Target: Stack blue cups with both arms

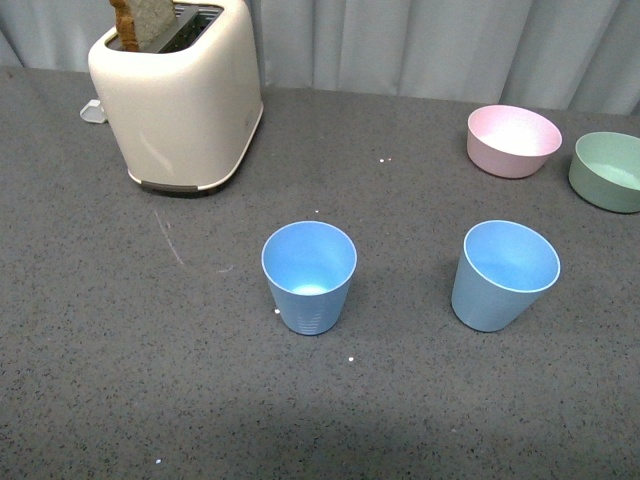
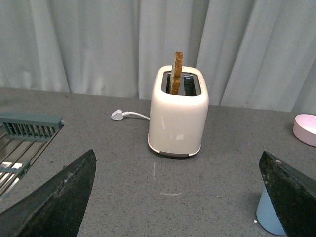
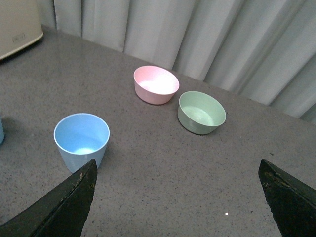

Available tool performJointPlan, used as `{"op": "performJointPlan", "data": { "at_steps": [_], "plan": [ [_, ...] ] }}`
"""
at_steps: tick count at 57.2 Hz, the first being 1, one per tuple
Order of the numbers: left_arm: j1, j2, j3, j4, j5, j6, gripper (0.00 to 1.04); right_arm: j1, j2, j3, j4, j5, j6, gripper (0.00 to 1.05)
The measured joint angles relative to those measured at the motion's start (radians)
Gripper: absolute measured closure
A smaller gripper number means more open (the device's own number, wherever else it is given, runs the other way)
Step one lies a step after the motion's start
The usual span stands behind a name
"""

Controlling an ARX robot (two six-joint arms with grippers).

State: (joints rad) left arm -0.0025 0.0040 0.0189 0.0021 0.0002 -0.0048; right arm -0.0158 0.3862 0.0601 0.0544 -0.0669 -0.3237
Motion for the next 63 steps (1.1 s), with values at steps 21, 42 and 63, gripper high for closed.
{"op": "performJointPlan", "data": {
  "at_steps": [21,42,63],
  "plan": [
    [0.0,0.0,0.0,0.0,0.0,0.0,0.07,0.05,0.844,0.264,0.196,0.009,0.154,0.1],
    [0.0,0.0,0.0,0.0,0.0,0.0,0.07,0.15,1.282,0.598,0.061,0.073,0.382,0.1],
    [0.0,0.0,0.0,0.0,0.0,0.0,0.07,0.2,1.453,0.765,-0.077,0.105,0.492,0.1]
  ]
}}
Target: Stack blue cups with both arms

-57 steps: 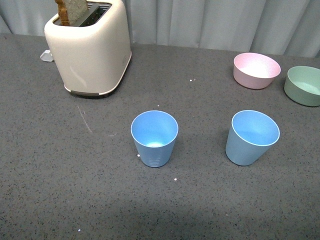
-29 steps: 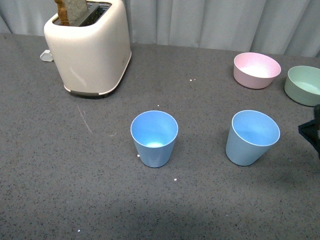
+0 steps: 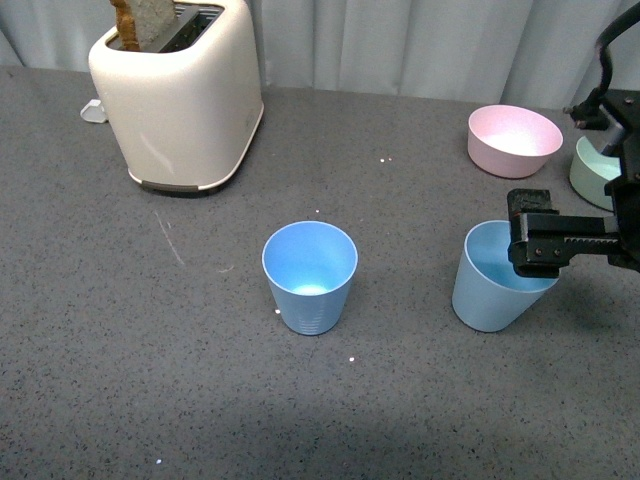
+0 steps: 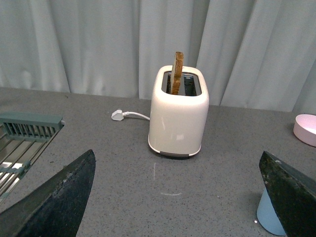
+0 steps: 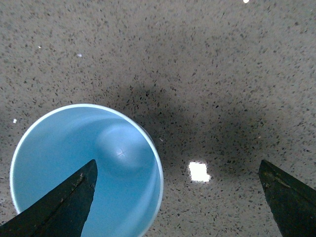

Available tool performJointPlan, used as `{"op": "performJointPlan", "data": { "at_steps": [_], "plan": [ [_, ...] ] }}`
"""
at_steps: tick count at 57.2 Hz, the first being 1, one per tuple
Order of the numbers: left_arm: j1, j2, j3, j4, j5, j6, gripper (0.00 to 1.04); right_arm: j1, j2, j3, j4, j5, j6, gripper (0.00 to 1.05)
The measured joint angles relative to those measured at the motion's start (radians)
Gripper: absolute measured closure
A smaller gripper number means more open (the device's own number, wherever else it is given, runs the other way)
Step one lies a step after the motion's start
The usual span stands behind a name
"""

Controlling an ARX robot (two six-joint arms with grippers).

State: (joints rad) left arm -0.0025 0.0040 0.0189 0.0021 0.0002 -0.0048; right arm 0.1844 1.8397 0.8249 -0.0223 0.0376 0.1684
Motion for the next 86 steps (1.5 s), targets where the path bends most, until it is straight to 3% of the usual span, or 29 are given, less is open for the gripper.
{"op": "performJointPlan", "data": {
  "at_steps": [7,17,26,40,52,62,70,86],
  "plan": [
    [0.0,0.0,0.0,0.0,0.0,0.0,0.07,0.01,0.031,0.019,-0.016,0.005,0.025,0.18],
    [0.0,0.0,0.0,0.0,0.0,0.0,0.07,0.023,0.042,0.034,-0.027,0.008,0.054,0.43],
    [0.0,0.0,0.0,0.0,0.0,0.0,0.07,0.034,0.045,0.034,-0.029,0.01,0.074,0.72],
    [0.0,0.0,0.0,0.0,0.0,0.0,0.07,0.032,0.045,0.037,-0.044,0.011,0.088,1.03],
    [0.0,0.0,0.0,0.0,0.0,0.0,0.07,0.019,0.008,0.046,-0.063,-0.038,0.101,1.04],
    [0.0,0.0,0.0,0.0,0.0,0.0,0.07,0.024,-0.072,0.088,-0.129,-0.179,0.159,1.04],
    [0.0,0.0,0.0,0.0,0.0,0.0,0.07,0.079,-0.126,0.128,-0.153,-0.288,0.199,1.04],
    [0.0,0.0,0.0,0.0,0.0,0.0,0.07,0.204,-0.114,0.179,-0.167,-0.301,0.223,1.04]
  ]
}}
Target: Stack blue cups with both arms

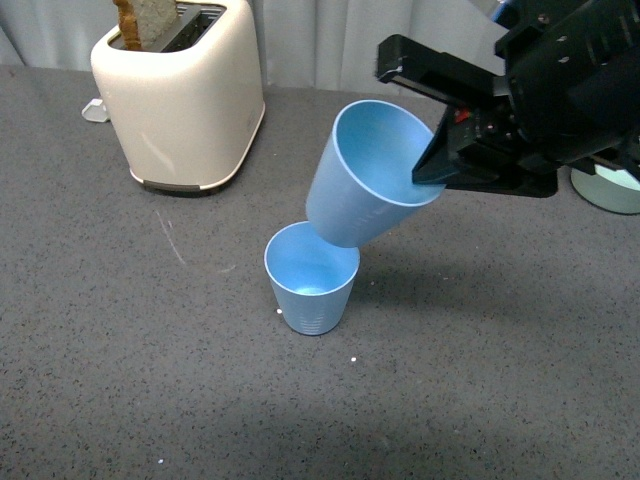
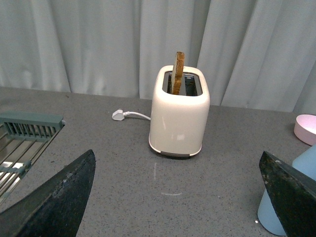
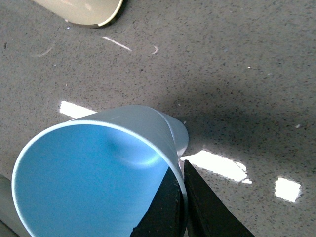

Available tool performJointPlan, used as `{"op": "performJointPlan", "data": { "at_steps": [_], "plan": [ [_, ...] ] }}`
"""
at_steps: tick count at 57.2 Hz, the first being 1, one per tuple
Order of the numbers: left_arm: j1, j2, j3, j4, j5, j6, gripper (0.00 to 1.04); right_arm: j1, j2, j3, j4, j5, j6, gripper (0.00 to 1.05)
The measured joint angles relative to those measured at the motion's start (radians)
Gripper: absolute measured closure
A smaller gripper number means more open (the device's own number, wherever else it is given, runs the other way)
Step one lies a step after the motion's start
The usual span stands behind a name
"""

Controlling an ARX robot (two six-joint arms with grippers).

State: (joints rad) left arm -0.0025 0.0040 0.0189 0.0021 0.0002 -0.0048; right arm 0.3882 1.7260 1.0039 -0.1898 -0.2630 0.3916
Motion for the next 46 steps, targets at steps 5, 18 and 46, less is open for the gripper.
{"op": "performJointPlan", "data": {
  "at_steps": [5,18,46],
  "plan": [
    [0.0,0.0,0.0,0.0,0.0,0.0,0.07,0.028,0.018,0.014,-0.003,0.019,0.006,1.04],
    [0.0,0.0,0.0,0.0,0.0,0.0,0.07,0.06,0.035,0.024,-0.012,0.034,0.016,1.04],
    [0.0,0.0,0.0,0.0,0.0,0.0,0.07,0.058,0.013,-0.013,0.057,0.101,-0.016,0.42]
  ]
}}
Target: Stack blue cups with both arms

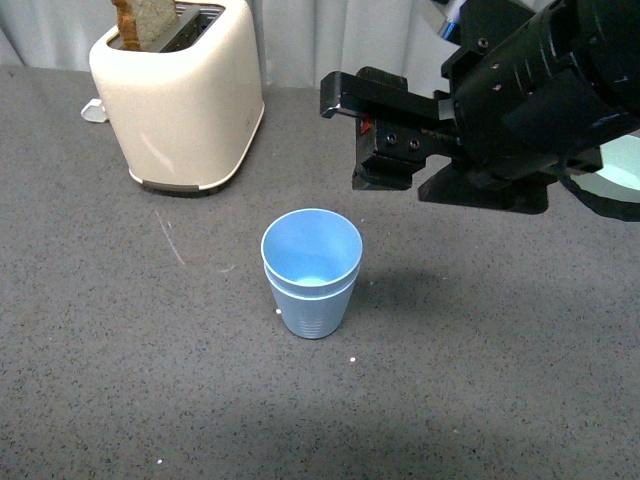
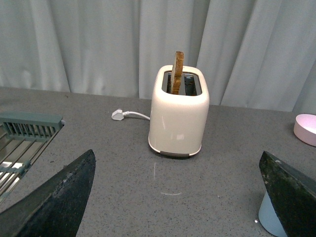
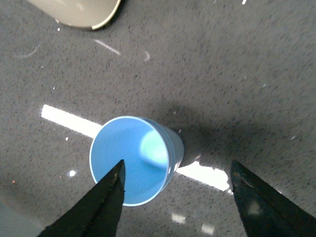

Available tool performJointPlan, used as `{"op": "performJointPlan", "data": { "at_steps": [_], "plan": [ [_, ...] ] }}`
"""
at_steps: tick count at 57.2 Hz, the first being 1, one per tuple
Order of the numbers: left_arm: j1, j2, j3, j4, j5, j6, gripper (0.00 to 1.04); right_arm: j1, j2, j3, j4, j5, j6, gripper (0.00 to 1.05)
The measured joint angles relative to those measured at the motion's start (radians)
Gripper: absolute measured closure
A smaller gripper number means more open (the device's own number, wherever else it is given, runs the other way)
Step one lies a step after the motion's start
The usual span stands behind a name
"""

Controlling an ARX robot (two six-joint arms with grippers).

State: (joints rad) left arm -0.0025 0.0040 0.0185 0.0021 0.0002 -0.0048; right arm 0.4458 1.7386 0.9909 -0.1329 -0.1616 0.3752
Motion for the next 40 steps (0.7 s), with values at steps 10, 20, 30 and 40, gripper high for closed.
{"op": "performJointPlan", "data": {
  "at_steps": [10,20,30,40],
  "plan": [
    [0.0,0.0,0.0,0.0,0.0,0.0,0.07,-0.007,-0.047,-0.018,0.012,0.067,-0.072,0.08],
    [0.0,0.0,0.0,0.0,0.0,0.0,0.07,0.003,-0.039,-0.175,0.429,0.358,-0.192,0.23],
    [0.0,0.0,0.0,-0.002,-0.003,0.0,0.07,-0.088,-0.155,-0.546,1.218,0.513,-0.346,0.56],
    [0.0,0.0,0.0,-0.002,0.0,0.0,0.07,-0.186,-0.31,-0.74,1.286,0.417,-0.37,0.94]
  ]
}}
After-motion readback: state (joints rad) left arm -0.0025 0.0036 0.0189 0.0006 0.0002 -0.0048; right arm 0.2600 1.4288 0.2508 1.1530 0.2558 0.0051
